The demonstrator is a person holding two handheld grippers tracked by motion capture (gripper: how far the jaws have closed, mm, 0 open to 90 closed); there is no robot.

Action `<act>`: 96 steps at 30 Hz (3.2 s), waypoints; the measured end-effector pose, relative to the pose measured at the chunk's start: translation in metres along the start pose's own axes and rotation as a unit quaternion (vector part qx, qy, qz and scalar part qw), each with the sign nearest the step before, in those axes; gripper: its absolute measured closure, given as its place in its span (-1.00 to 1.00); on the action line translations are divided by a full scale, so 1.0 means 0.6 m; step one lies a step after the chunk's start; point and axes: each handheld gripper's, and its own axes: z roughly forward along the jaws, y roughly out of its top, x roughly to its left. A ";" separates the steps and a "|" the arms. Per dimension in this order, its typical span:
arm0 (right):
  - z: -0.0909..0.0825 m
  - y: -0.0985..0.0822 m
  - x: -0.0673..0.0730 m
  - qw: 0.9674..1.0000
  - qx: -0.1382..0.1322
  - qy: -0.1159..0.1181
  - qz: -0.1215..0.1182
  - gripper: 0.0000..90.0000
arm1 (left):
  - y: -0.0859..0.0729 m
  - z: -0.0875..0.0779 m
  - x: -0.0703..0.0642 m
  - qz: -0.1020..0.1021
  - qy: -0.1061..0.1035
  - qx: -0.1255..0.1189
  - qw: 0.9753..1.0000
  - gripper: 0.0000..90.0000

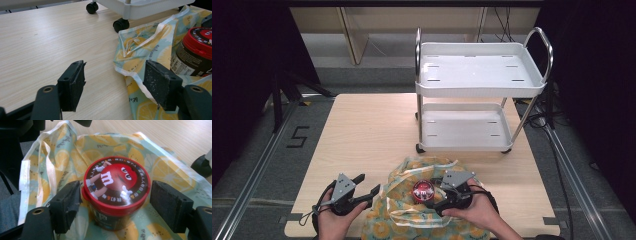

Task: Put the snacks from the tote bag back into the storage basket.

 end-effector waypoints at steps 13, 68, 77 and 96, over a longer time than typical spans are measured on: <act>0.027 0.000 -0.001 1.000 0.022 0.003 0.003 -0.46 | 0.001 0.000 -0.001 0.003 0.002 0.003 1.000 -0.27; 0.010 0.028 0.006 0.999 -0.014 -0.031 -0.025 -0.42 | 0.001 -0.001 0.000 0.004 0.002 -0.002 1.000 -0.27; 0.004 0.032 0.004 0.999 -0.023 -0.028 -0.018 -0.42 | 0.002 -0.002 0.000 0.002 0.005 -0.006 1.000 -0.27; -0.018 0.046 -0.003 0.999 -0.039 -0.029 0.000 -0.42 | 0.002 -0.002 0.002 0.003 0.008 -0.004 1.000 -0.27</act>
